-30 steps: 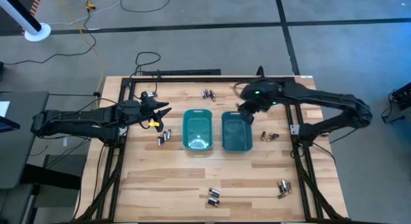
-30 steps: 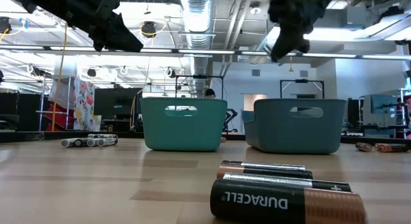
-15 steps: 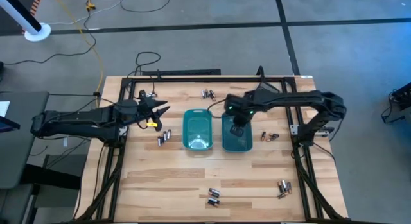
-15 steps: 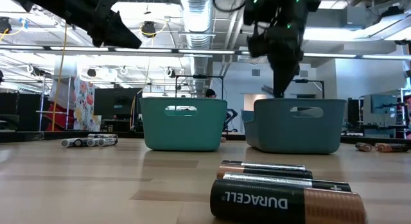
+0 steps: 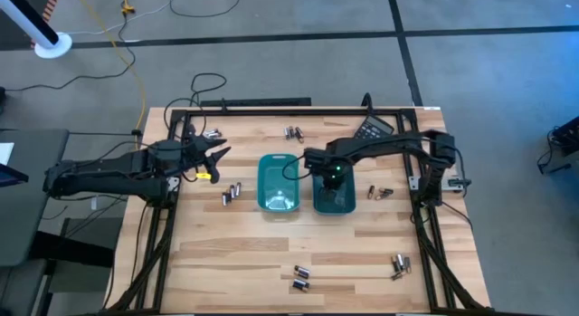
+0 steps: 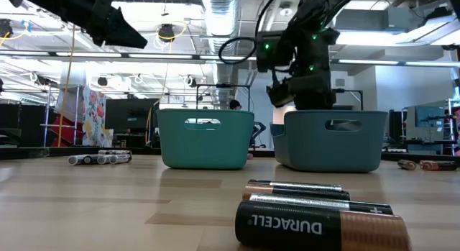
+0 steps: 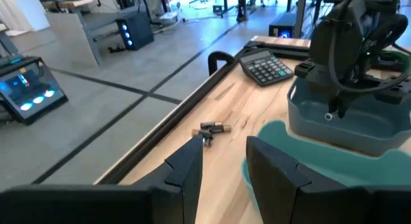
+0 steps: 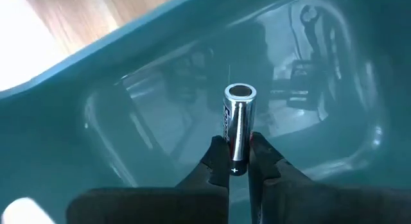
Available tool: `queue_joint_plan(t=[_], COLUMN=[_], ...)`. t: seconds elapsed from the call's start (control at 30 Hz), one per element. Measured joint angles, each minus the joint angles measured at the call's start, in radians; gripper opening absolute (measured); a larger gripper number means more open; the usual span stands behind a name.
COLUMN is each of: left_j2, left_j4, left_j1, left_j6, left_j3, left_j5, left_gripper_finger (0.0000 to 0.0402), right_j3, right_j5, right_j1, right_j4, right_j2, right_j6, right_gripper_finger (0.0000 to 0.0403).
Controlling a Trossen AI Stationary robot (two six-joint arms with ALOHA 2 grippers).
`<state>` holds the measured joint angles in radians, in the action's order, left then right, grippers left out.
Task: Sort batteries
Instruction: Put the silver battery into the blue bin
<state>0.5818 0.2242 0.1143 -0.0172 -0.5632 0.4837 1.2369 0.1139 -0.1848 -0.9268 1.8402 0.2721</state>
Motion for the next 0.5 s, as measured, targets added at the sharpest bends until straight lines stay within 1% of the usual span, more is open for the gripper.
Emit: queue_joint_plan(t=[0.17,0.5], left_j2=[-0.014,-0.014], left_j4=[0.020,0.028], left_j1=[0.000,0.000], left_j6=[0.001,-0.016], left_j3=[0.000,0.000], left_j5=[0.007,0.040], left_gripper_finger=[0.0114,0.0114], right_j3=[-0.001,-0.001], right_j5=[0.001,0.001], right_j1=[-0.001,0.000], right_j4=[0.000,0.002], right_j2=[0.014,0.013], right_j6=[0.016,0.036], right_gripper_finger=[0.0026,0.0079])
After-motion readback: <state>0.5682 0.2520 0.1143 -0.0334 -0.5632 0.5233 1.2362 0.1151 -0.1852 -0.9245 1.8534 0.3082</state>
